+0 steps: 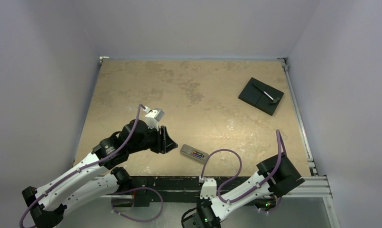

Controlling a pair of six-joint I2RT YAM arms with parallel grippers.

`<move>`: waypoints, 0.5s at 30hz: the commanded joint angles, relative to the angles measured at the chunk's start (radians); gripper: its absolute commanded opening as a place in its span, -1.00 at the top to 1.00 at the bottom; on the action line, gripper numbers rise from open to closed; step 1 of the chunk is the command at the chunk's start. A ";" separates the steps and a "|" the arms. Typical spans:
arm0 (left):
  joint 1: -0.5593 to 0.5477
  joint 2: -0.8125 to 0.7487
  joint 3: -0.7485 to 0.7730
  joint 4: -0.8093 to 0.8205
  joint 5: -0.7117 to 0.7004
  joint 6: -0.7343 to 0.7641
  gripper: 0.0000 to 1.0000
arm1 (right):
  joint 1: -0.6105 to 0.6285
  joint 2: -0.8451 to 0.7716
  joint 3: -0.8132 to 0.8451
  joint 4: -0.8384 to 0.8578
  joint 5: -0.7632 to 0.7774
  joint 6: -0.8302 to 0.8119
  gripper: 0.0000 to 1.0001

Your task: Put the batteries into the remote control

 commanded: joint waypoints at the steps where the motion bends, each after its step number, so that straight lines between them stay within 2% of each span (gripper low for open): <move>1: 0.004 -0.005 -0.006 0.007 0.010 0.016 0.21 | 0.006 -0.017 -0.035 -0.013 -0.001 0.095 0.49; 6: 0.004 0.001 -0.007 0.007 -0.001 0.012 0.21 | 0.006 -0.024 -0.017 -0.034 0.020 0.084 0.72; 15: 0.004 0.013 -0.004 -0.004 -0.040 -0.004 0.21 | 0.004 -0.056 0.039 -0.151 0.063 -0.030 0.85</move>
